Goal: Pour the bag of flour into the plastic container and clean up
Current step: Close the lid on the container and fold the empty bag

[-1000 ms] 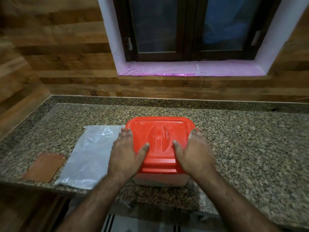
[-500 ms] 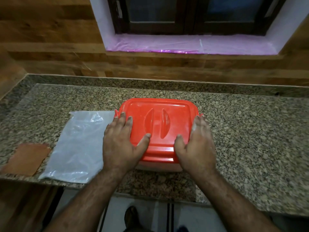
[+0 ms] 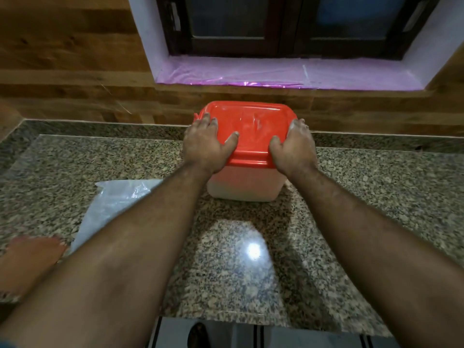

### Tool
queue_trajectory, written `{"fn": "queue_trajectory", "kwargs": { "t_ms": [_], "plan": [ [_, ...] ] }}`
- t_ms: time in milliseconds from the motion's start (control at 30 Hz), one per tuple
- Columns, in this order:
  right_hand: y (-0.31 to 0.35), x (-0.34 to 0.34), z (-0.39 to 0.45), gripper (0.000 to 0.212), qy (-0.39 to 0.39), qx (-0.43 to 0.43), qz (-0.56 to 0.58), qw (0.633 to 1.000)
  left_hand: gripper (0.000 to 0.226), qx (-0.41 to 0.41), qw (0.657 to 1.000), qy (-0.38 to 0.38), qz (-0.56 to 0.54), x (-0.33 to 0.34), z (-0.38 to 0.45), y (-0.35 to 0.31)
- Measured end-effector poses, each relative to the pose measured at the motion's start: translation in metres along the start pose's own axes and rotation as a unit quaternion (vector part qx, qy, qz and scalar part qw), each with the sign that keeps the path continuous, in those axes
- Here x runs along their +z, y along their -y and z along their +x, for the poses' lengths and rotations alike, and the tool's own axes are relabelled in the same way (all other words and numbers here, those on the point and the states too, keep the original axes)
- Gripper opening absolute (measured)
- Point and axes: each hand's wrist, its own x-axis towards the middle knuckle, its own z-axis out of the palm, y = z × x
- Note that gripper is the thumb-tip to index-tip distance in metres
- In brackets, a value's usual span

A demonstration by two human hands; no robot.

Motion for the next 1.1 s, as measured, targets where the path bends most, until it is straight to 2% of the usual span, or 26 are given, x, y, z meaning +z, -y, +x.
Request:
{"fn": "queue_trajectory", "kwargs": {
  "t_ms": [200, 300, 367, 467, 567, 633, 733, 833, 967, 1100],
  "plan": [
    [-0.003, 0.012, 0.021, 0.085, -0.027, 0.012, -0.003, 1.000, 0.097, 0.009, 1.000, 0.016, 0.011, 0.003, 0.021, -0.001],
    [-0.001, 0.018, -0.010, 0.100, -0.073, 0.075, 0.043, 0.994, 0.090, -0.011, 0.999, 0.010, -0.029, 0.004, 0.008, 0.000],
    [-0.004, 0.028, -0.045, 0.112, -0.066, 0.123, 0.092, 0.986, 0.086, -0.037, 0.995, -0.009, -0.089, 0.009, -0.018, 0.001],
    [-0.015, 0.055, -0.109, 0.103, 0.013, 0.128, 0.087, 0.988, 0.085, -0.029, 0.992, -0.007, -0.127, 0.023, -0.076, 0.010],
    [-0.018, 0.084, -0.161, 0.085, 0.114, 0.052, 0.061, 0.990, 0.095, -0.033, 0.989, 0.057, -0.133, 0.029, -0.130, 0.029],
    [-0.011, 0.102, -0.178, 0.078, 0.186, 0.004, 0.064, 0.981, 0.087, -0.062, 0.987, 0.095, -0.114, 0.031, -0.158, 0.052],
    [0.009, 0.126, -0.196, 0.069, 0.281, -0.017, 0.075, 0.957, 0.072, -0.128, 0.980, 0.091, -0.124, 0.028, -0.195, 0.100],
    [0.035, 0.156, -0.206, 0.044, 0.319, -0.007, 0.102, 0.942, 0.066, -0.188, 0.971, 0.087, -0.122, 0.019, -0.212, 0.158],
    [0.077, 0.186, -0.206, 0.036, 0.363, 0.058, 0.144, 0.919, 0.072, -0.247, 0.957, 0.100, -0.117, 0.005, -0.201, 0.248],
    [0.102, 0.223, -0.191, 0.041, 0.339, 0.106, 0.148, 0.923, 0.078, -0.302, 0.935, 0.118, -0.147, 0.002, -0.176, 0.323]
  ]
}}
